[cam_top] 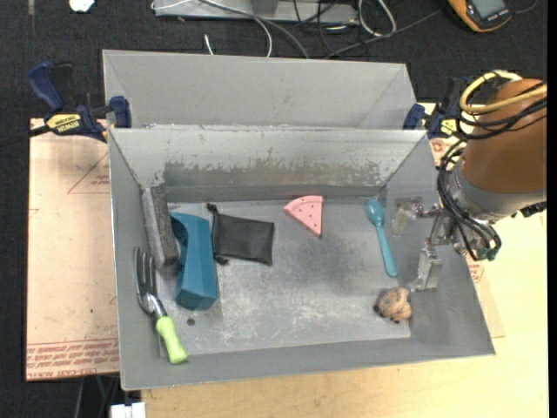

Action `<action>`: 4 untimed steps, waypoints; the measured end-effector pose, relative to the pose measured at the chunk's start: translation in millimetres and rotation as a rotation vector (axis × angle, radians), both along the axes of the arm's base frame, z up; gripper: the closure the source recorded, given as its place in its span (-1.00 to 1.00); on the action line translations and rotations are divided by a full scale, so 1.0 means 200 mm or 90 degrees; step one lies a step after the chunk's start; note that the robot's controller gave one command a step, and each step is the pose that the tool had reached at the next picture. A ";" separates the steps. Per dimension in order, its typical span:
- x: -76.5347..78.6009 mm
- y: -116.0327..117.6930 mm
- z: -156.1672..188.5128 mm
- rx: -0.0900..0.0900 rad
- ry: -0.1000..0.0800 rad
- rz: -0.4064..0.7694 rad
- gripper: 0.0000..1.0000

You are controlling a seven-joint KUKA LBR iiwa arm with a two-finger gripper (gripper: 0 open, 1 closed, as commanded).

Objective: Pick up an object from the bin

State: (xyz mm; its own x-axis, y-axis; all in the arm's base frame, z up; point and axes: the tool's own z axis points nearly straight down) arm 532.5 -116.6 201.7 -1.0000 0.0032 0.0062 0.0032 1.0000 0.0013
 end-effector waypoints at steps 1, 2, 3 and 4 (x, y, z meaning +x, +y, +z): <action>0.01 0.00 0.02 -0.001 -0.005 0.002 -1.00; -0.12 -0.07 -0.18 -0.001 -0.006 0.054 -1.00; -0.18 -0.12 -0.46 -0.001 -0.011 -0.007 -1.00; -0.20 -0.09 -0.60 0.001 -0.002 0.211 1.00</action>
Offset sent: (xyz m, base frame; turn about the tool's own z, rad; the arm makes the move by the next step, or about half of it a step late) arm -0.0410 -0.0248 -0.0601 -0.1315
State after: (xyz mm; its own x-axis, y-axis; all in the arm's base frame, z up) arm 493.1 -134.1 82.5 -0.9465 -0.3226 0.0031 -0.3226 0.9465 0.0029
